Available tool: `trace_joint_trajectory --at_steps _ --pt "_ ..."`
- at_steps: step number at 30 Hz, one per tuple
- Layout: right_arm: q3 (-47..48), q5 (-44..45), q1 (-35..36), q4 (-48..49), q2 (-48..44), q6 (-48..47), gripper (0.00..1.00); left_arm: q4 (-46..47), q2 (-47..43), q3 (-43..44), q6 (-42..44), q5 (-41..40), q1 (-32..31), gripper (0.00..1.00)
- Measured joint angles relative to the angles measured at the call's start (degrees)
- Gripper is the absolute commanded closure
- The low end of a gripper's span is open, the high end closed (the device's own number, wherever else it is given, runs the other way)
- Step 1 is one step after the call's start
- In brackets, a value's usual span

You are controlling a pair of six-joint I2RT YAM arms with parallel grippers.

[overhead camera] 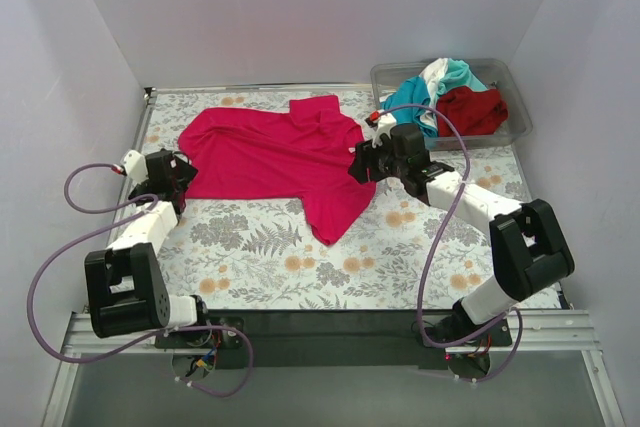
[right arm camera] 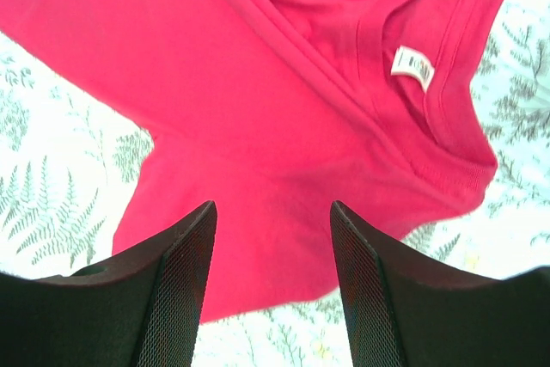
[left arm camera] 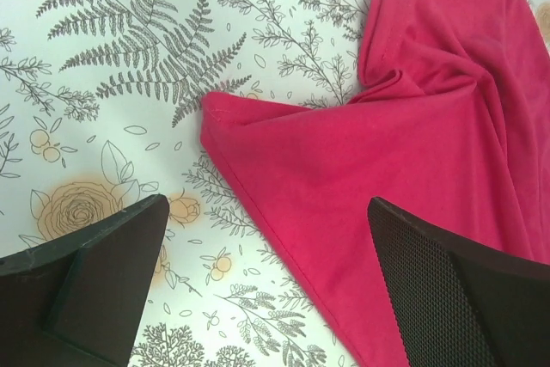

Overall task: Fold and stack the t-shirts
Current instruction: Flatten the tshirt out

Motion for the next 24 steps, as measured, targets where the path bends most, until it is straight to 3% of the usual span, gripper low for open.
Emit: trace_joint_trajectory --at_steps 21,24 --pt "-5.51 0.0 -0.46 0.26 -8.55 -0.13 0.48 6.47 10.69 -1.42 -3.39 9.99 10.05 0.35" --pt "-6.03 0.04 -0.48 0.28 -8.7 -0.13 0.48 8.15 12.11 -1.36 -3.34 10.84 10.86 0.43"
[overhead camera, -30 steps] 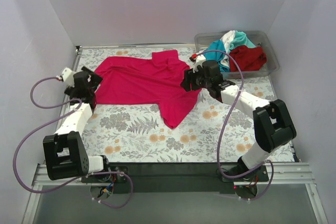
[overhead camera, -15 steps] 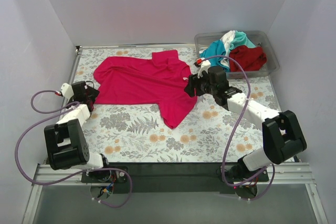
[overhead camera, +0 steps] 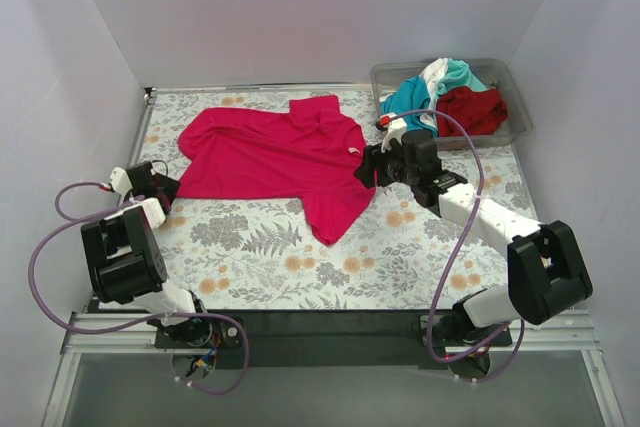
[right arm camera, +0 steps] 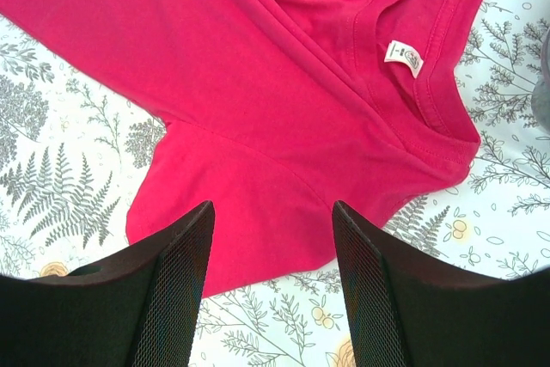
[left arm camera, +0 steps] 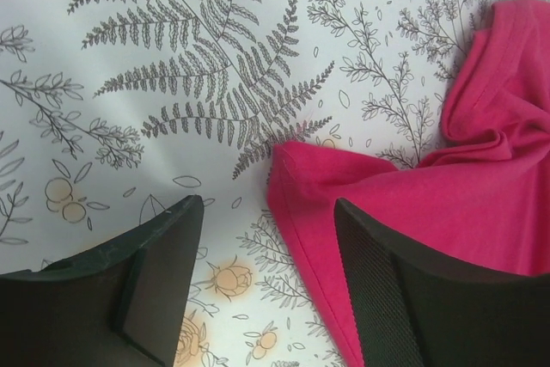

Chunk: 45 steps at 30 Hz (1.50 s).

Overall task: Fold and stack the t-shirts
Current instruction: Flatten the tshirt out

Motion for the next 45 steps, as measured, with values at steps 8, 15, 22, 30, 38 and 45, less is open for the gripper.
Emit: trace_joint_trajectory --at_steps 8,15,22,30,38,45 --pt "-0.09 0.2 0.0 -0.04 -0.48 0.07 0.48 3.96 3.61 1.07 0.39 1.31 0.66 0.61" --pt "-0.11 0.24 0.0 -0.07 -0.48 0.15 0.48 4.83 4.63 1.03 0.87 2.89 0.66 0.82" --pt "-1.36 0.31 0.0 0.13 -0.48 0.24 0.48 4.85 4.63 0.72 1.29 5.03 0.66 1.0" --pt "-4.24 0.5 1.25 -0.2 0.57 1.75 0.48 3.85 -3.76 -3.45 1.53 4.59 0.66 1.0" --pt "-4.24 6.45 13.97 -3.78 3.34 4.61 0.47 4.57 -12.33 -4.98 2.1 3.02 0.66 1.0" --pt "-6.45 11.91 21.64 -5.46 3.93 9.53 0.47 4.09 -12.59 -5.16 2.4 3.98 0.66 1.0"
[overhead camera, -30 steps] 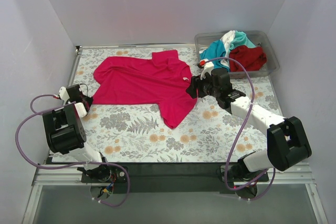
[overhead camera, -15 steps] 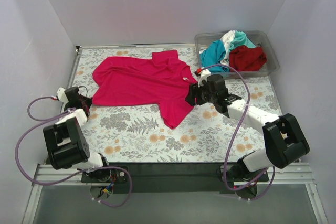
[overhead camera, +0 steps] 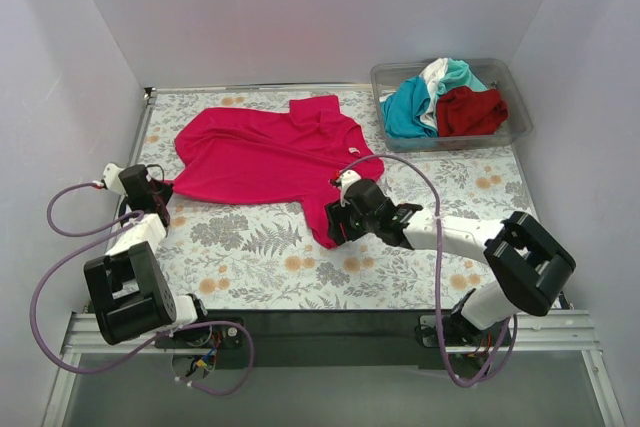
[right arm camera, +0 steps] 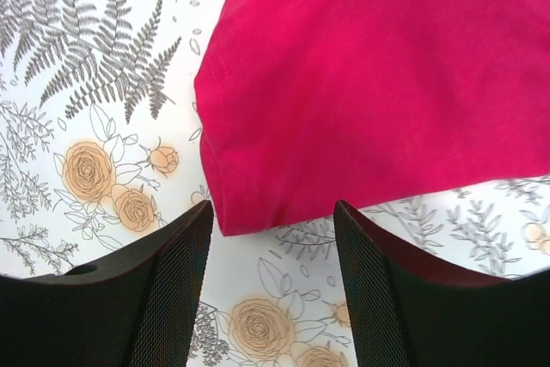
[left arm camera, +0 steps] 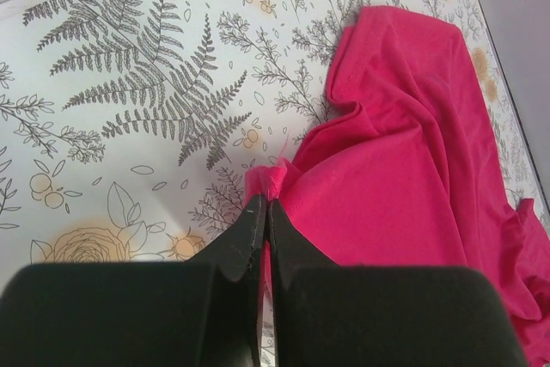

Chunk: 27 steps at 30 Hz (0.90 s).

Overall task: Fold and stack the t-shirts
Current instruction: Flatten the tshirt out

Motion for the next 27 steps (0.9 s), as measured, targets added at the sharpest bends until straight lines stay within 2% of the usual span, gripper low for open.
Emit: trace_joint_trajectory --at_steps 6,13,16,19,20,21,27 --pt "0.55 3.13 3.96 -1.07 5.49 1.88 0.47 0.09 -0.83 -0.5 0.0 1.25 0.0 1.0" --pt "3.3 6.78 6.25 -2.82 7.54 3.02 0.49 0.22 -0.83 -0.5 -0.02 2.6 0.0 1.0" --pt "3.61 7.96 6.67 -3.32 7.93 3.08 0.59 0.35 -0.83 -0.5 -0.02 2.93 0.0 1.0" --pt "4.63 9.64 7.1 -4.02 8.98 3.26 0.77 0.35 -0.83 -0.5 -0.02 3.15 0.0 1.0" --pt "4.87 10.25 7.28 -4.31 9.18 3.34 0.91 0.35 -0.83 -0.5 0.0 3.15 0.0 1.0" --pt "5.16 11.06 7.54 -4.76 9.4 3.19 0.99 0.35 -0.83 -0.5 0.0 3.17 0.0 1.0" --pt "5.22 16.13 9.16 -10.78 7.56 4.74 0.99 0.33 -1.7 -0.55 0.24 3.08 0.0 1.0"
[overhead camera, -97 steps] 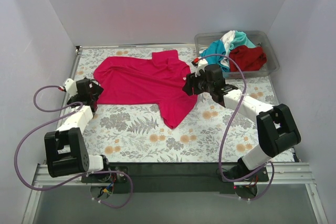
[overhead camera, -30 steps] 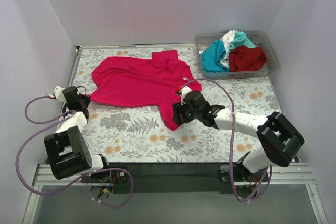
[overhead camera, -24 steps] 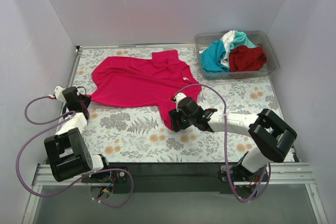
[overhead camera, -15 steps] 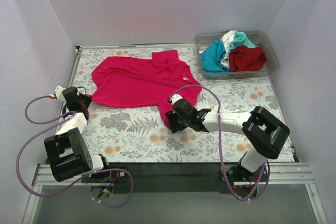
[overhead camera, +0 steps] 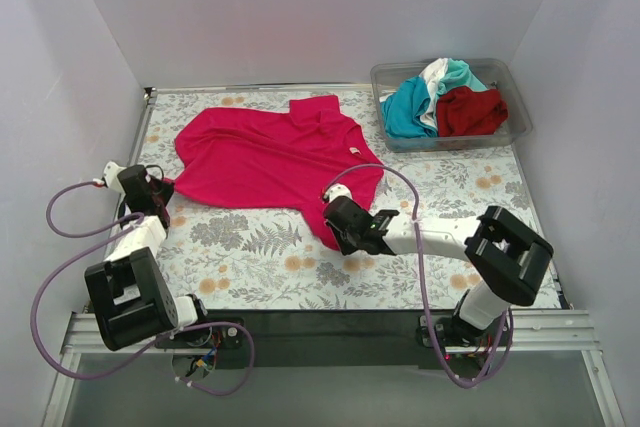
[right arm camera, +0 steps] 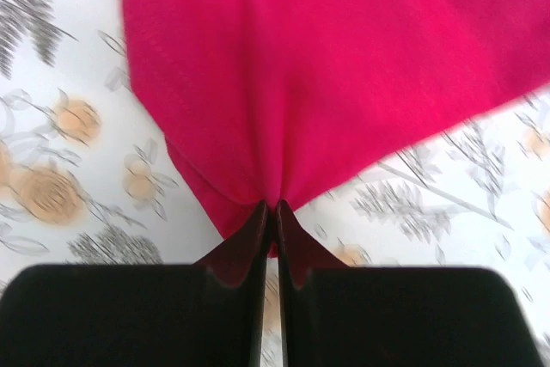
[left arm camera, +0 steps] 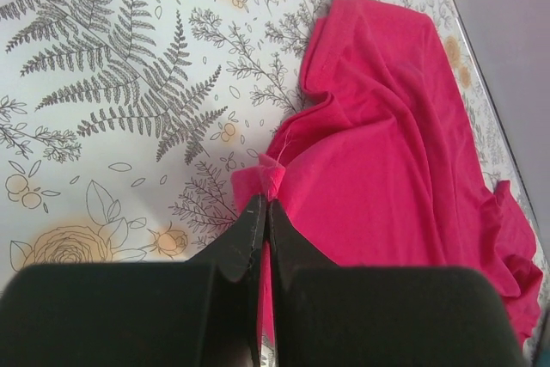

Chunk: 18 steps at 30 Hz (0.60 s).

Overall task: Fold and stack the t-shirts
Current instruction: Flatten the tshirt out

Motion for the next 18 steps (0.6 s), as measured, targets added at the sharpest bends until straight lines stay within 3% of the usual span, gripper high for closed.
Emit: trace_joint_trajectory --at_steps 9,18 --pt "-2.97 6.93 0.09 -13.57 -15.61 3.43 0.99 0.15 -6.93 -1.88 0.39 -0.7 0.0 1.0" --pt "-7.32 7.93 2.64 -20.57 -20.15 9.35 0.99 0.74 -10.73 -4.0 0.37 -0.59 -1.33 1.0"
